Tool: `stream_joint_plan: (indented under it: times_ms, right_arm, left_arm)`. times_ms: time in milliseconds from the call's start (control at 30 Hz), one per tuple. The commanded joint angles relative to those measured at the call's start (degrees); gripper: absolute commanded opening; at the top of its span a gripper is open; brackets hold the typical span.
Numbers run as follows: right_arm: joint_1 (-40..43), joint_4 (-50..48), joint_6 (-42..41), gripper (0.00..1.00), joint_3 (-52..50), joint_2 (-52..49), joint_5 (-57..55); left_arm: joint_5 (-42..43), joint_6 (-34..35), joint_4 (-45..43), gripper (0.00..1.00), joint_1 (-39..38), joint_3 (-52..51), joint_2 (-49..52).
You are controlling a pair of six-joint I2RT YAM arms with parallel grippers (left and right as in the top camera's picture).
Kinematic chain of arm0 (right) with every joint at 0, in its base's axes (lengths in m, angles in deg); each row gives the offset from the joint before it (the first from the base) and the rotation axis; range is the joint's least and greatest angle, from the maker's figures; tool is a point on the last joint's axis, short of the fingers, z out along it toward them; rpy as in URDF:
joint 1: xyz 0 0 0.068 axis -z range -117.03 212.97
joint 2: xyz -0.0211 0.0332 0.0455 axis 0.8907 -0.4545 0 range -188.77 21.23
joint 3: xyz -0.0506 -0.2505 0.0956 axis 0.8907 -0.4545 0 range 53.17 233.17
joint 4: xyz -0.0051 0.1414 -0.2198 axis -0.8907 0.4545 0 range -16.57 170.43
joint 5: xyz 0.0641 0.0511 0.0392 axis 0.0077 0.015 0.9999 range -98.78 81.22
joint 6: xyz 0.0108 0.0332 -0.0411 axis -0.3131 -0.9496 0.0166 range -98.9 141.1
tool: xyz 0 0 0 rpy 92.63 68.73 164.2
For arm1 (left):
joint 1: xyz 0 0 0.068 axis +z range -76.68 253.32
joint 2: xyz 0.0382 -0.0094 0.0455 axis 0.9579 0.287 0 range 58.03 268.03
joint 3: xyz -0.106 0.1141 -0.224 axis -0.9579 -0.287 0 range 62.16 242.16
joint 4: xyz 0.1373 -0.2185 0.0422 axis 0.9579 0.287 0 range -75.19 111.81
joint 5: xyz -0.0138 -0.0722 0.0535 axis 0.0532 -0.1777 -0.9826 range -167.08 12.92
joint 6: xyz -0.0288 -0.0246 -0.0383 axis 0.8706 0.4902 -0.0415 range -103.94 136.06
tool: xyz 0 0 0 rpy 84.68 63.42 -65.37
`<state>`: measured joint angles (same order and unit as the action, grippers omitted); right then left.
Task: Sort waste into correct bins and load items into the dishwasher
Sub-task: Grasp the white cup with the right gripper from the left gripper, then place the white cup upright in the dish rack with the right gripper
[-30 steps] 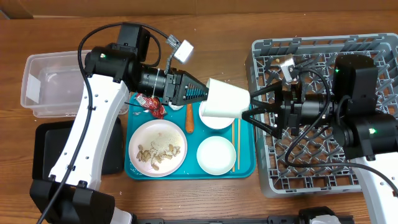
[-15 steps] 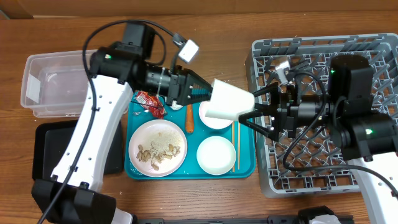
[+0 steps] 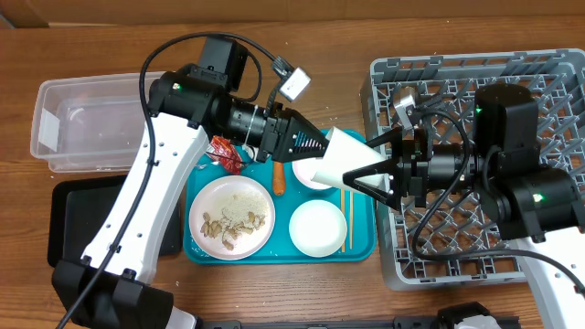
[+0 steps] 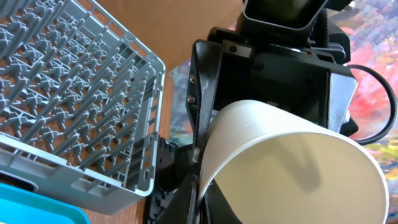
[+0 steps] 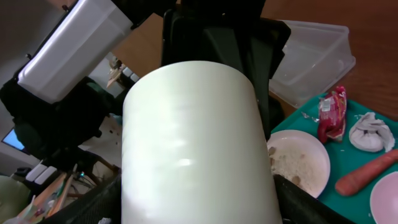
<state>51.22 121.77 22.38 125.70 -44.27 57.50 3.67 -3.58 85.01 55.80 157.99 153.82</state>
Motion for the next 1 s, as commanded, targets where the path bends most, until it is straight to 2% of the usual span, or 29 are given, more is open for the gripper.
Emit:
stream_joint_plan:
  times_ms: [0, 67, 100, 133, 367, 533, 667, 800, 967]
  right_arm:
    - [0.13, 0.17, -0.17, 0.72, 0.94, 1.97, -4.2]
    - [0.2, 0.46, -0.22, 0.71, 0.94, 2.73, -5.99]
    - [0.31, 0.94, -0.24, 0.71, 0.98, 3.26, -7.89]
    - [0.46, 1.53, -0.66, 0.69, 1.05, 3.76, -9.94]
    - [3.85, 7.52, -8.81, 0.69, 1.09, 8.22, -27.56]
    - [8.26, 18.25, -19.06, 0.69, 1.09, 10.36, -47.56]
    - [12.87, 28.09, -25.55, 0.69, 1.05, 10.23, -58.95]
    - [16.61, 34.4, -25.29, 0.7, 1.03, 8.28, -60.48]
    - [15.34, 37.07, -24.5, 0.7, 0.94, 3.41, -59.12]
  left_arm:
    - [1.36, 0.68, -0.44, 0.07, 1.22, -0.11, -0.28]
    - [1.29, 1.6, -1.03, 0.52, 1.22, -0.11, -0.28]
    - [1.05, 2.6, -1.57, 0.7, 1.4, -0.11, -0.28]
    - [0.81, 3.5, -2.03, 1.0, 1.77, -0.09, -0.28]
    - [0.72, 8.61, -4.42, 1.0, 6.34, -0.09, -0.28]
    - [0.7, 8.59, -4.02, 1.0, 8.31, -0.09, -0.28]
    - [0.04, 8.55, -4.04, 1.0, 8.35, -0.09, -0.28]
    - [-1.9, 8.52, -4.07, 1.0, 8.33, -0.09, -0.28]
    - [-3.52, 8.52, -4.11, 1.0, 8.33, -0.09, -0.28]
